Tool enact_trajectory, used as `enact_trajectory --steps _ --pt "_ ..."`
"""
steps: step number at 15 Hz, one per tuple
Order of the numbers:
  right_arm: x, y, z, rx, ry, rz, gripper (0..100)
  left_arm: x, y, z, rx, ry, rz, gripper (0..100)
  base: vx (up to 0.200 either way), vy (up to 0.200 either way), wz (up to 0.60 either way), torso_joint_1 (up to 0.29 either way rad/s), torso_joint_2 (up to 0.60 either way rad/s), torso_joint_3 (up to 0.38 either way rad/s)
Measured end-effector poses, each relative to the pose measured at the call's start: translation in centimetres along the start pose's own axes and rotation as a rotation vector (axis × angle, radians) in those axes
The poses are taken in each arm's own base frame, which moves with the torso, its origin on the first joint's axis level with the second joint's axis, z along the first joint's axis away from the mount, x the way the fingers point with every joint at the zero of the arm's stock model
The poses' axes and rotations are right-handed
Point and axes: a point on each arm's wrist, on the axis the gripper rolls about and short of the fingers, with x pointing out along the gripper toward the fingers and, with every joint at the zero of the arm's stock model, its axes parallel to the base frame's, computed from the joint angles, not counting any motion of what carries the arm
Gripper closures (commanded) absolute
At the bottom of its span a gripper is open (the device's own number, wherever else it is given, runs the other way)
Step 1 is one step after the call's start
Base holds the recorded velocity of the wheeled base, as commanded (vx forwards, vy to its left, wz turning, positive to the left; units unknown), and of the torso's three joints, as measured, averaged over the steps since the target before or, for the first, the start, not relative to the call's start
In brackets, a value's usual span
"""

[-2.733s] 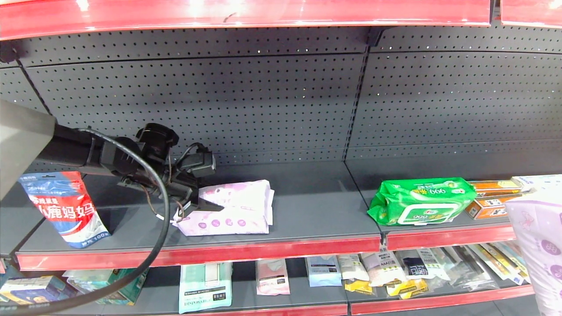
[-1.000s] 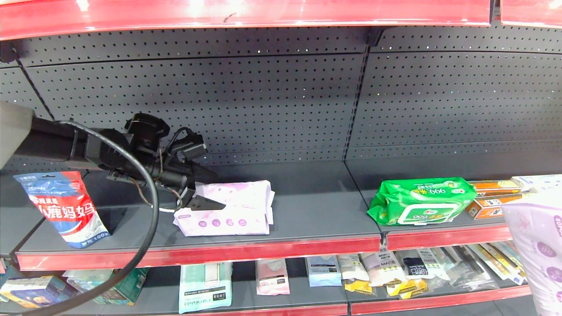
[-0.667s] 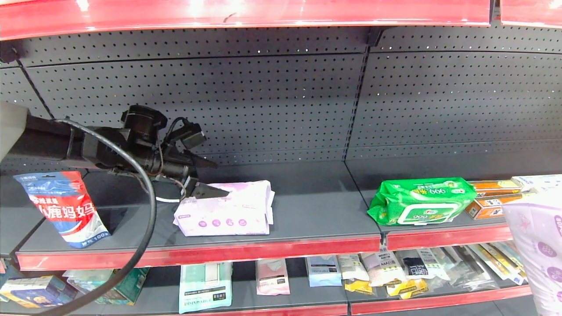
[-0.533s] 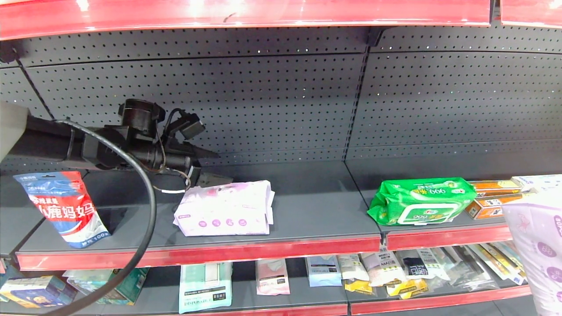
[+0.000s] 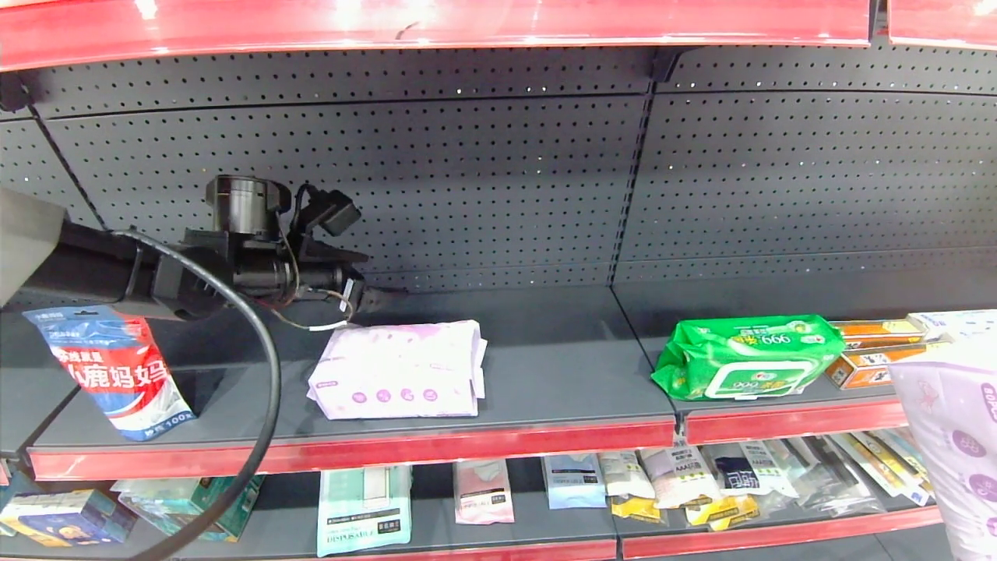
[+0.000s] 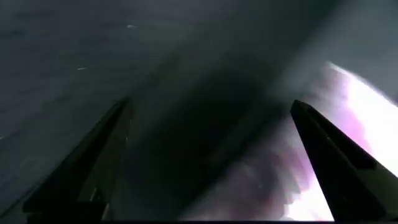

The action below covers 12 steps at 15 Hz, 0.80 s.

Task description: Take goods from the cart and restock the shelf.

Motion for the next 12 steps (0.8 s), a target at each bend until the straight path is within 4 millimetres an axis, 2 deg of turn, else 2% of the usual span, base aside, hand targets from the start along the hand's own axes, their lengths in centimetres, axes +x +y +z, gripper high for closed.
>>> enact_trajectory --steps 3,6,8,12 --pt "0.1 0.0 -0.1 0.000 0.005 0.006 100 0.4 0.2 0.4 -0.190 -0.080 0.357 0 0.000 0.000 0.00 0.000 0.00 0.000" --pt "0.0 0.0 -0.1 0.001 0.003 0.007 100 -0.6 -0.5 -0.7 -0.307 -0.056 0.454 0 0.000 0.000 0.00 0.000 0.00 0.000" --pt "0.0 0.0 -0.1 0.002 0.000 0.006 100 -2.6 -1.3 -2.0 -0.334 -0.010 0.464 0 0.000 0.000 0.00 0.000 0.00 0.000" --pt "0.0 0.1 -0.2 0.002 0.000 0.003 100 -8.5 -4.1 -3.7 -0.389 0.020 0.460 0 0.000 0.000 0.00 0.000 0.00 0.000"
